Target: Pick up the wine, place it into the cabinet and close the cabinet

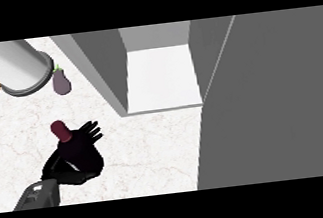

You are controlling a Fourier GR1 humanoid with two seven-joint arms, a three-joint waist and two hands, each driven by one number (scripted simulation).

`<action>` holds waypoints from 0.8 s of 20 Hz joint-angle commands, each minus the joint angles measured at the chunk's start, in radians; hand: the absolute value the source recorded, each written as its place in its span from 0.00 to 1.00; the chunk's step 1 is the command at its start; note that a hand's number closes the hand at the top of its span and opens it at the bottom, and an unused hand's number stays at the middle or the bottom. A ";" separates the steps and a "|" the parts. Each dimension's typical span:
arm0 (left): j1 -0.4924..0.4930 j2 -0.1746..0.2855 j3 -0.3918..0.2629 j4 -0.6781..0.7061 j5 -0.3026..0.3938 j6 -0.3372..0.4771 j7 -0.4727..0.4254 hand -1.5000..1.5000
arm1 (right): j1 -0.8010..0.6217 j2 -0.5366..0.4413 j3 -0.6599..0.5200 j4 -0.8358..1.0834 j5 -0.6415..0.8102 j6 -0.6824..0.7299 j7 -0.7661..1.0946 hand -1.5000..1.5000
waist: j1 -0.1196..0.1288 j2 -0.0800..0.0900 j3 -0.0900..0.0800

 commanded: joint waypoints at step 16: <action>0.025 -0.085 0.182 0.003 0.221 0.207 -0.090 1.00 | 0.053 0.010 -0.005 -0.018 -0.017 0.016 -0.039 0.00 | 0.032 -0.006 0.003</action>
